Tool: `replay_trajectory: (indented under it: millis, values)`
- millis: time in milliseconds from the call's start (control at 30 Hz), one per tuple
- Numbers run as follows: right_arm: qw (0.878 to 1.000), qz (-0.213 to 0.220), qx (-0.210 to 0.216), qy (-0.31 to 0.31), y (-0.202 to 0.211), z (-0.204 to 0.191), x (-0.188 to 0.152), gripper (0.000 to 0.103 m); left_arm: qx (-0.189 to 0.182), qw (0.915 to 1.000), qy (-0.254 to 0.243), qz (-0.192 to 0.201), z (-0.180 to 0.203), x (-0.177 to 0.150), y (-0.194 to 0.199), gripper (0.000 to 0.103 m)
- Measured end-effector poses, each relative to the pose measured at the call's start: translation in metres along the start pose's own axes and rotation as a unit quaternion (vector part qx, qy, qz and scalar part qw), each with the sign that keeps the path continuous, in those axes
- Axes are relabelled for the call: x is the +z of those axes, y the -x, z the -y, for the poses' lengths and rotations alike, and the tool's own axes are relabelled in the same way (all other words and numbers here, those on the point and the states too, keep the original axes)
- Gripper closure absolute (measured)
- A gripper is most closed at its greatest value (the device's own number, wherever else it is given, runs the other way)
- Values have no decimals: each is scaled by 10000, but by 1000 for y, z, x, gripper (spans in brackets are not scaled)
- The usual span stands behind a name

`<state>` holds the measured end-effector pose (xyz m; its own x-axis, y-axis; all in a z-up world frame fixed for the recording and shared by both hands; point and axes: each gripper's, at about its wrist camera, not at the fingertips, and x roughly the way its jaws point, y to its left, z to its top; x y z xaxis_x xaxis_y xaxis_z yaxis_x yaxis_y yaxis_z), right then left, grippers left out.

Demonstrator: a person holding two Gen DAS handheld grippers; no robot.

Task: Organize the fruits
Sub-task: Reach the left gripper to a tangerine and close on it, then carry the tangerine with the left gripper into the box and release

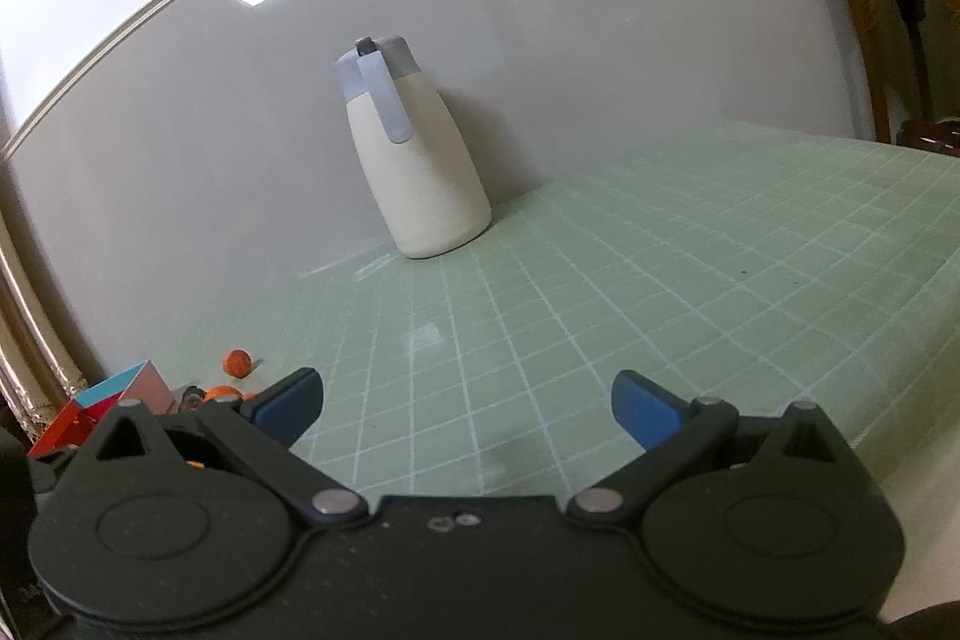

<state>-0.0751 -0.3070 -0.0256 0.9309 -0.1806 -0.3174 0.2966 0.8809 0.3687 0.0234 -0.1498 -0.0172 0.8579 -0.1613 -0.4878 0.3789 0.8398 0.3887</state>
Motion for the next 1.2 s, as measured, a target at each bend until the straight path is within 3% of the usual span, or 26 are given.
replay_trajectory:
  millis: [67, 233, 333, 433, 667, 967, 1200]
  values:
    - [10000, 9, 18, 14, 1, 0, 0, 0, -82, 10000, -4, -6, 2, -2, -1, 57]
    - [10000, 16, 29, 20, -1, -2, 0, 0, -147, 9998, 64, -69, 1, -4, -4, 57]
    - [10000, 15, 26, 32, -1, -3, 0, 0, -181, 9995, 273, -34, -6, -5, -4, 64]
    - [10000, -9, 6, 55, -3, -4, -1, 0, -293, 9982, 513, -40, -14, -6, -3, 65]
    - [9998, -39, 39, 167, -6, -11, -3, 0, -129, 9968, 758, 212, -30, -7, 7, 65]
    - [9992, -153, 179, 333, -13, -28, -9, 0, 793, 9872, 1300, 473, -103, -11, 23, 65]
    - [9971, -253, 407, 586, -20, -52, -17, 0, 1612, 9687, 1886, -46, -180, -39, 0, 65]
